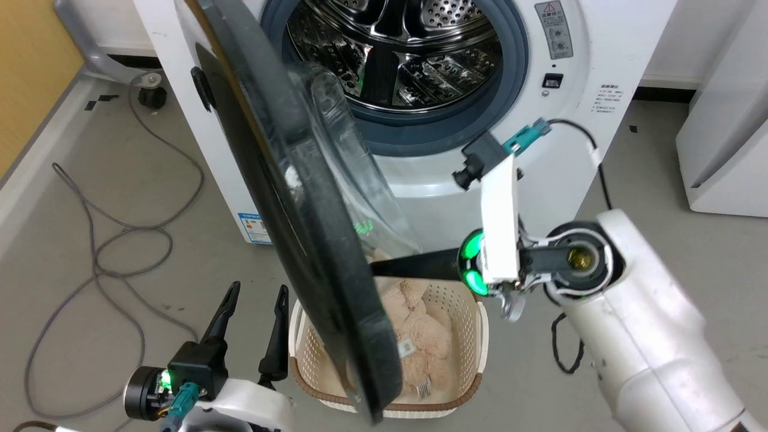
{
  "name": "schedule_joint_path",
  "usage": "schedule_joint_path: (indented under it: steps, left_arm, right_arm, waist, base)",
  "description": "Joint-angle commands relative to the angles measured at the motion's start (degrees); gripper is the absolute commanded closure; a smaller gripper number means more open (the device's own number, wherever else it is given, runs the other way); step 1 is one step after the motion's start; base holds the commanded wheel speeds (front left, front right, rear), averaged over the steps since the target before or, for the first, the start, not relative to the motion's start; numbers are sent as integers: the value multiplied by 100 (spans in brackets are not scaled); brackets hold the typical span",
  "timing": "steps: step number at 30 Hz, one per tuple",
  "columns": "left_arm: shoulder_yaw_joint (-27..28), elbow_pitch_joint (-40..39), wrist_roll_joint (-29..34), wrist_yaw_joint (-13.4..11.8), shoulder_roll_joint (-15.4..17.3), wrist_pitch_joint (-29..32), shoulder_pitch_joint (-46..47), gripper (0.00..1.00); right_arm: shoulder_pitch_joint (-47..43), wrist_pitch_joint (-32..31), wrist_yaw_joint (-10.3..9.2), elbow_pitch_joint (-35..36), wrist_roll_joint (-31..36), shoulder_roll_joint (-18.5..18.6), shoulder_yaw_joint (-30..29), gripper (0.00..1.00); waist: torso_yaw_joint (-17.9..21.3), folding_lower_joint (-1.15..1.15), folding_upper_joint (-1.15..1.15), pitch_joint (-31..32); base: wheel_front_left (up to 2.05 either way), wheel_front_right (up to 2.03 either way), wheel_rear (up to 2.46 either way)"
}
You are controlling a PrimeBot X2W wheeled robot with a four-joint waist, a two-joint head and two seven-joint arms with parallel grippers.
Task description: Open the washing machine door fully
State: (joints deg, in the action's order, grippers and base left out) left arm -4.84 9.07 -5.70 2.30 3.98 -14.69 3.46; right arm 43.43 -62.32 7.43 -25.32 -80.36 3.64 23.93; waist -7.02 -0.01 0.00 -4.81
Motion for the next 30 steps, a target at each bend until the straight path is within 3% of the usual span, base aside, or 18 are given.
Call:
schedule_joint_path:
  steps: [1,6,7,8,9,11,12,21,30]
  left_arm:
    - [11,16,24,30,-12,-30,-52,0]
    - [19,38,21,24,-20,-30,-51,0]
    - [7,53,23,29,-23,-30,-45,0]
    - [-2,68,21,32,-26,-30,-41,0]
    - [-9,77,17,29,-30,-30,-36,0]
    - [-12,80,1,20,-38,-30,-31,0]
    - [-1,91,-21,10,-47,-30,-41,0]
    - [62,231,-34,26,-47,-30,-77,0]
    - [145,310,-48,36,-32,-30,-134,0]
  right_arm:
    - [-161,52,6,78,-80,-53,47,100]
    - [-437,524,6,463,-200,-70,83,98]
    - [-532,720,6,542,-186,-71,37,62]
    - [-658,902,6,623,-220,-71,-24,5]
    - [-799,1061,6,709,-259,-72,-80,0]
    - [-1101,1431,6,902,-277,-72,-226,0]
    - [-1609,1980,6,1176,-308,-31,-497,0]
    - [-3131,3716,6,1706,-277,31,-1348,0]
    - [-4215,5699,6,1725,760,48,-1812,0]
  waist:
    - [4,1,0,0]
    - [23,1,0,-6]
    - [7,1,0,6]
    - [2,1,0,9]
    - [0,1,0,13]
    - [4,1,0,22]
    - [30,1,0,55]
    - [125,1,0,238]
    - [192,1,0,395]
  base:
    - [0,0,0]
    - [0,0,0]
    - [0,0,0]
    - [0,0,0]
    - [0,0,0]
    - [0,0,0]
    - [0,0,0]
    - [0,0,0]
    - [0,0,0]
